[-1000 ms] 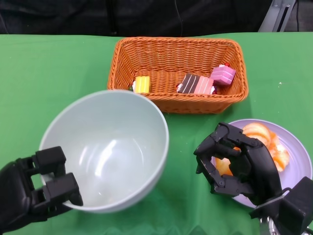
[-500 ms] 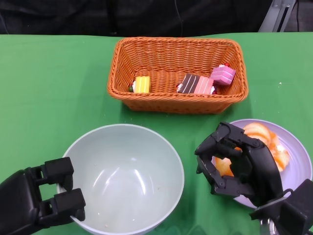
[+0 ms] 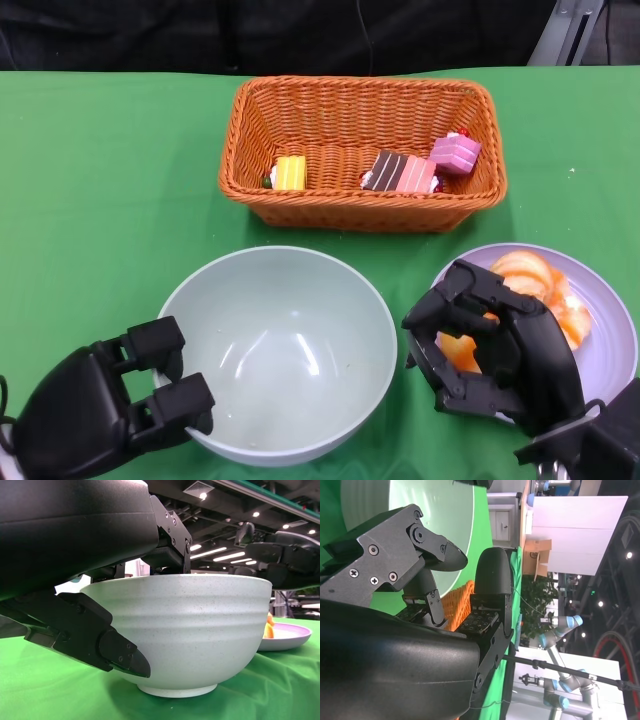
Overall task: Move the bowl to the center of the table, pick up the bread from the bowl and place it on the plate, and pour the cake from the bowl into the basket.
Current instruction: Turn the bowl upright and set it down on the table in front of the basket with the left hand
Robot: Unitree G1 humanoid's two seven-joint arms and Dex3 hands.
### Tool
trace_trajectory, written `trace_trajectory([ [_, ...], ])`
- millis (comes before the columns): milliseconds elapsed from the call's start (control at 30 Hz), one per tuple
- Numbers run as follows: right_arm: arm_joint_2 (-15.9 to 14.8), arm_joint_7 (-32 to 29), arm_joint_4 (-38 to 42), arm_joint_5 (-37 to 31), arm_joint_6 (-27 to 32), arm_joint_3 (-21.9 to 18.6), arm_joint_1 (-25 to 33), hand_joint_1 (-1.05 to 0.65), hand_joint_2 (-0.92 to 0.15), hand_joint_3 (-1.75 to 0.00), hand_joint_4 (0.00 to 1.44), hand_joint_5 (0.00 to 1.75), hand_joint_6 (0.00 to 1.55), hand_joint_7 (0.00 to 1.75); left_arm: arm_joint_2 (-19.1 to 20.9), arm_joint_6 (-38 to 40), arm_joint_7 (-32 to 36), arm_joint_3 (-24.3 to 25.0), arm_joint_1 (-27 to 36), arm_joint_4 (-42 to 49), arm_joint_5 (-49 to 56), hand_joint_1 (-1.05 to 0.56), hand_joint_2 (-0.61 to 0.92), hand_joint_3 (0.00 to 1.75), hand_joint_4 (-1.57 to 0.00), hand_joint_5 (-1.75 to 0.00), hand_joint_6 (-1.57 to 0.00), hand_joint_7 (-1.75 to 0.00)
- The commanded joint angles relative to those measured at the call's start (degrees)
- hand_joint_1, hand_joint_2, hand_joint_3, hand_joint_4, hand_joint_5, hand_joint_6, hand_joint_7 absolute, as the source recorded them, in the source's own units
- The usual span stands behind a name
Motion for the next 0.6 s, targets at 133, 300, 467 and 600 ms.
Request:
trace_trajectory([
  [133,-0.6,-0.2,-2.5,0.5,1.1,0.0,1.6,-0.05,-0.49,-1.06,0.75,1.62,0.68,1.21,-2.1,0.9,-1.5,-2.0,-2.0,3.7,-1.7,-0.18,0.92,0.16,-0.50,-1.75,-0.43,-1.75],
  [300,-0.7,0.2,-2.5,1.0,1.4,-0.2,1.6,-0.05,-0.50,-1.06,0.74,1.63,0.67,1.21,-3.4,1.3,-4.0,-2.9,-2.8,5.3,-2.8,-0.24,0.92,0.15,-0.48,-1.75,-0.46,-1.67],
  [467,-0.5,-0.1,-2.0,0.8,1.1,-0.2,1.6,-0.05,-0.50,-1.06,0.74,1.63,0.68,1.21,-4.5,2.6,-6.1,-3.9,-3.2,6.7,-3.1,-0.26,0.92,0.11,-0.48,-1.75,-0.54,-1.53],
  [600,-0.6,0.3,-1.3,0.9,0.8,-0.3,1.3,-0.04,-0.50,-1.06,0.74,1.62,0.68,1.21,-5.2,2.9,-7.6,-4.7,-3.4,8.2,-3.6,-0.28,0.92,0.11,-0.48,-1.75,-0.60,-1.40],
])
